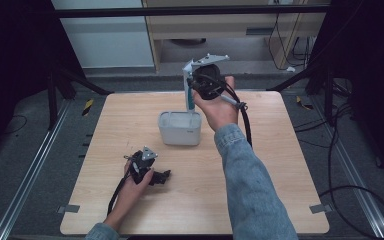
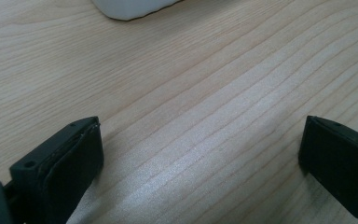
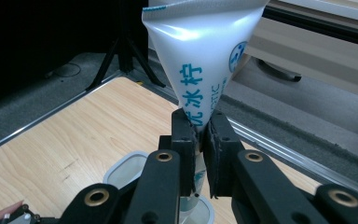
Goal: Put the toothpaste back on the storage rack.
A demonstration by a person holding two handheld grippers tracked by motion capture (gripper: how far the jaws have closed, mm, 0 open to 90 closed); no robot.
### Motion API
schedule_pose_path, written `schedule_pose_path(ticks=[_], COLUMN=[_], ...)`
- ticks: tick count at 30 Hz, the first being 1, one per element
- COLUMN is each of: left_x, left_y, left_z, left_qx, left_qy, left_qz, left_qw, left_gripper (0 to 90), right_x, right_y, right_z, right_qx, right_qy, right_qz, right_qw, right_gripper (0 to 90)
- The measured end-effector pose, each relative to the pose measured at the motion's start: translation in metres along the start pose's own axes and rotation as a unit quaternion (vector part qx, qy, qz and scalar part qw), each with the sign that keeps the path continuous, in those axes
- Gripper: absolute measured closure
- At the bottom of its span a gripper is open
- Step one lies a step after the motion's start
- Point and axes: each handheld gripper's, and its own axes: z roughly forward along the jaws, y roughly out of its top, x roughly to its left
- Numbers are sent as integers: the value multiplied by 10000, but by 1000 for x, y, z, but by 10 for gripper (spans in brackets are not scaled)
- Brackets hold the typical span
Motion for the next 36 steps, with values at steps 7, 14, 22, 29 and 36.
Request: schedule_pose_path(ticks=[7,14,22,29,36], left_x=[0,0,0,0,0], left_y=[0,0,0,0,0], left_z=[0,0,0,0,0], left_qx=[-1,-2,-2,-3,7], left_qy=[-9,-6,-2,-6,-15], left_qz=[0,1,6,-1,8], left_qw=[10000,10000,10000,10000,10000], left_gripper=[0,0,0,0,0], right_x=[1,9,19,24,25], right_y=[0,-2,-7,-17,-36], right_z=[11,22,34,42,60], right_qx=[9,8,136,225,407], right_qy=[8,70,108,118,185], right_qz=[79,93,-13,-74,12], right_qw=[10000,9999,9998,9997,9990], right_gripper=[832,831,830,830,829])
